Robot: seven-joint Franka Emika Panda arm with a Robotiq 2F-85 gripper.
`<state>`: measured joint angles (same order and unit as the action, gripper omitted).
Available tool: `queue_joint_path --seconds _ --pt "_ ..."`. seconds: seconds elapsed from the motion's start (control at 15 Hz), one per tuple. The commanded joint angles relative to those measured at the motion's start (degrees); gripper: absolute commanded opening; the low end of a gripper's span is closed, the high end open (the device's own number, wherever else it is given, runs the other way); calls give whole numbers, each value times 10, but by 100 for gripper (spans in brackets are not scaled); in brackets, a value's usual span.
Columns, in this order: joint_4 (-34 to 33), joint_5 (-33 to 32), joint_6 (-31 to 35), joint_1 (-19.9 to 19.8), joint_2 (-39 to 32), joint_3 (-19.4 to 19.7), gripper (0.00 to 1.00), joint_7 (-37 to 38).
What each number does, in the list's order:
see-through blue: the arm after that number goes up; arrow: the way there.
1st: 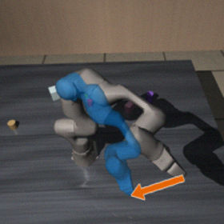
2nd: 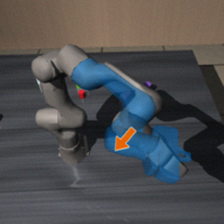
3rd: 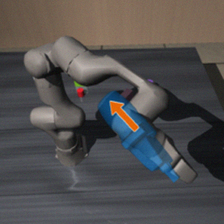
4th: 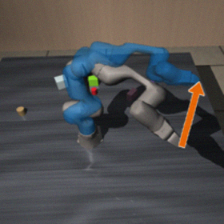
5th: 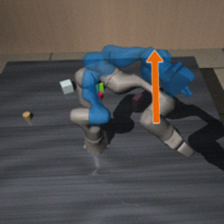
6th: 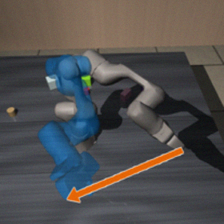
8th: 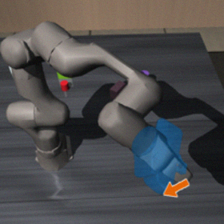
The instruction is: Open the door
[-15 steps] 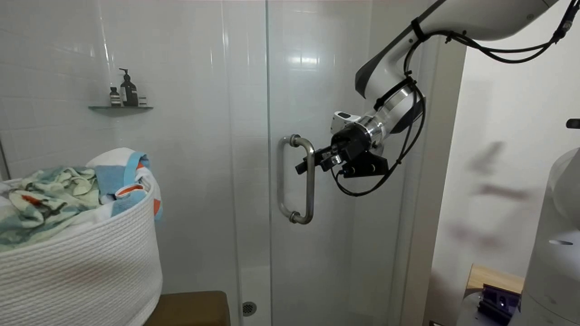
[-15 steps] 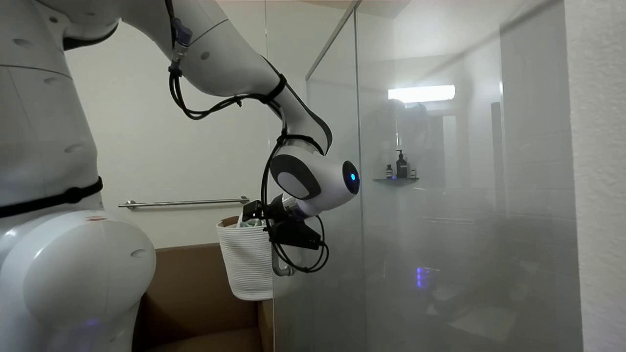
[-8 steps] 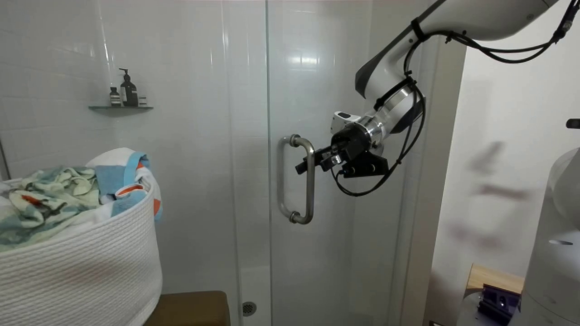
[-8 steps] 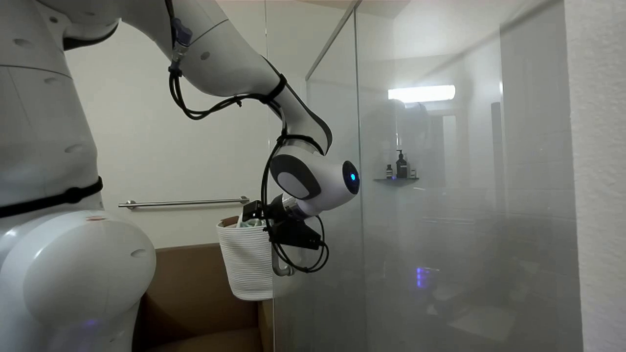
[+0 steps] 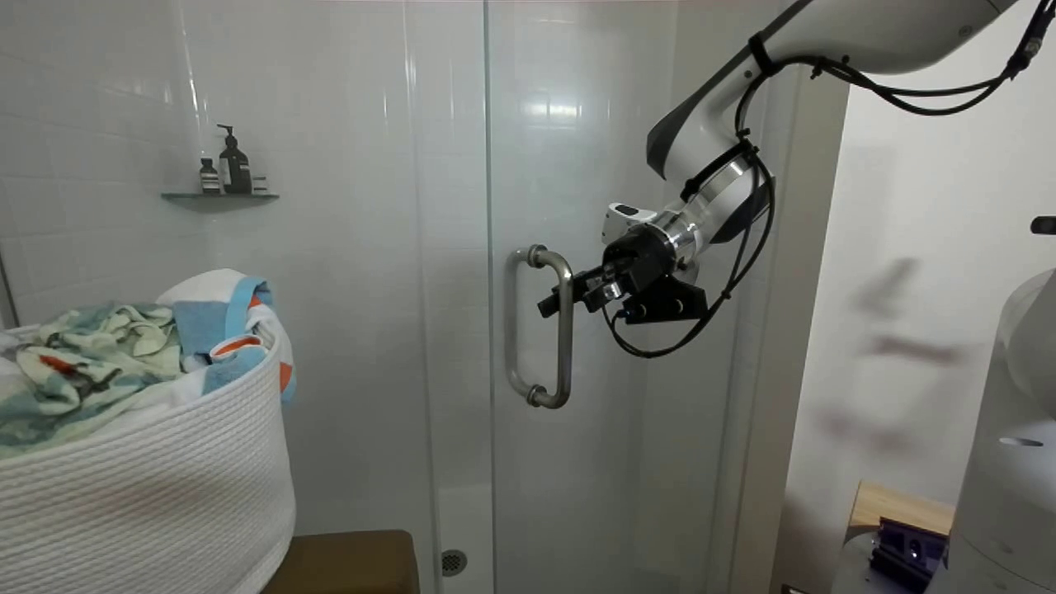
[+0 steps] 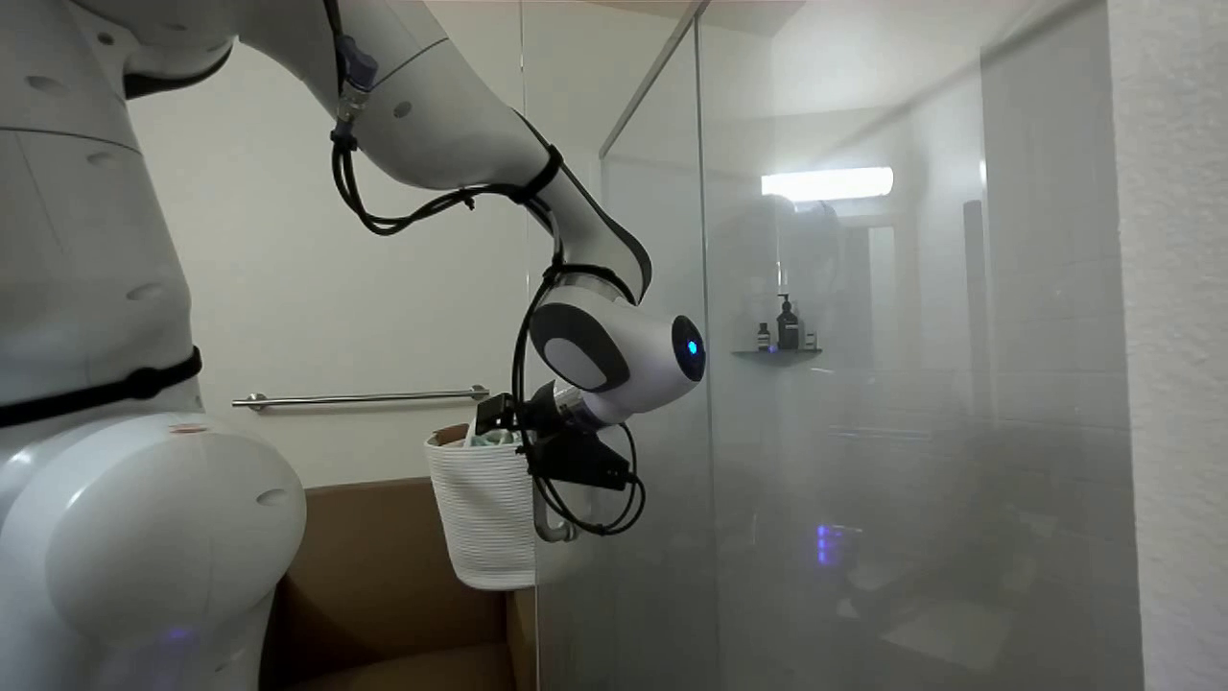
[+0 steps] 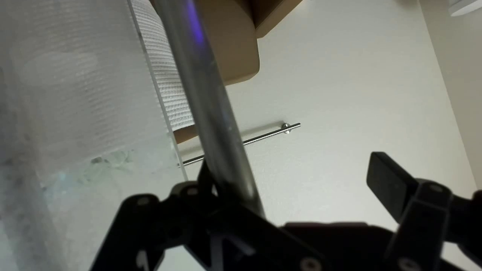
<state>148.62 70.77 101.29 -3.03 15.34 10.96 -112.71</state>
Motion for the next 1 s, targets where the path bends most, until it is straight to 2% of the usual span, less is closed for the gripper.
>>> queue_joint_path --seconds 0.0,0.93 --pt "-1 2 -5 -18 -1 -17 100 -1" --pt "-3 4 28 -35 -8 -24 100 -8"
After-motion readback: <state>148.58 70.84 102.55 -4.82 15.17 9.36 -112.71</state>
